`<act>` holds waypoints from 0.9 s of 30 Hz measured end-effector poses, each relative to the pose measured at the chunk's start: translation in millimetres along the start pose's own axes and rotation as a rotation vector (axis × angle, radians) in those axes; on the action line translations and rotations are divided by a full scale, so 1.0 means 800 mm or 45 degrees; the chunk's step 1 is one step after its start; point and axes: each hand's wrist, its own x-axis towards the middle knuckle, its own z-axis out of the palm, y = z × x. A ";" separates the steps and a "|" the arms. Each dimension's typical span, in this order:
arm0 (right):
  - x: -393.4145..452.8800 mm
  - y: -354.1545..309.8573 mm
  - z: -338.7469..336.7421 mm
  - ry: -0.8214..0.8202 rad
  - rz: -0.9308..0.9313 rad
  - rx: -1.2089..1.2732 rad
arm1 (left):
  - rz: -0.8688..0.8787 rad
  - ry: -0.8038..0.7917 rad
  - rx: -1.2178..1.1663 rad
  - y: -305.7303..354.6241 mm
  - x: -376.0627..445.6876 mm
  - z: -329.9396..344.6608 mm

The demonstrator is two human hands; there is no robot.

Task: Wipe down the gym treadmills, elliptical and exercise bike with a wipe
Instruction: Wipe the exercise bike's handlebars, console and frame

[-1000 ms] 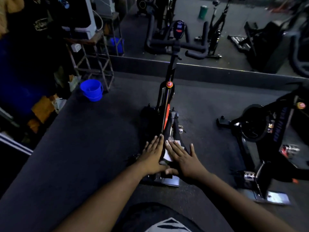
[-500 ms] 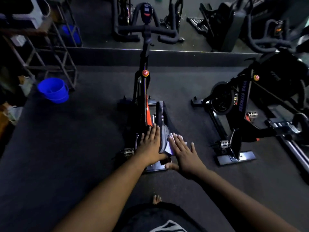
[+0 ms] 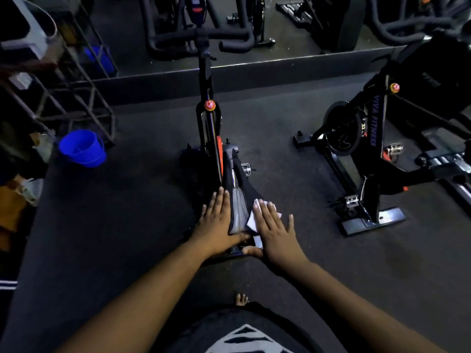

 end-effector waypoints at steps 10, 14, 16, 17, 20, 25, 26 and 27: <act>0.031 -0.009 -0.026 0.058 -0.136 -0.010 | 0.142 0.036 -0.653 -0.045 0.015 -0.021; 0.061 -0.066 -0.037 0.247 -0.044 0.204 | 0.176 0.184 -0.866 -0.049 0.022 -0.040; 0.085 -0.096 -0.033 0.330 0.013 0.207 | 0.186 0.119 -1.047 -0.063 0.024 -0.050; 0.091 -0.105 -0.030 0.357 0.038 0.190 | 0.161 0.075 -1.151 -0.066 0.023 -0.054; 0.108 -0.143 -0.015 0.456 0.118 0.164 | 0.115 0.000 -1.346 -0.105 0.021 -0.072; 0.120 -0.213 0.019 0.748 0.164 0.304 | 0.121 -0.142 -1.256 -0.186 0.034 -0.096; 0.125 -0.227 0.024 0.735 0.207 0.392 | 0.118 -0.179 -1.222 -0.202 0.038 -0.099; 0.127 -0.233 0.027 0.715 0.243 0.502 | 0.120 -0.204 -1.190 -0.209 0.040 -0.101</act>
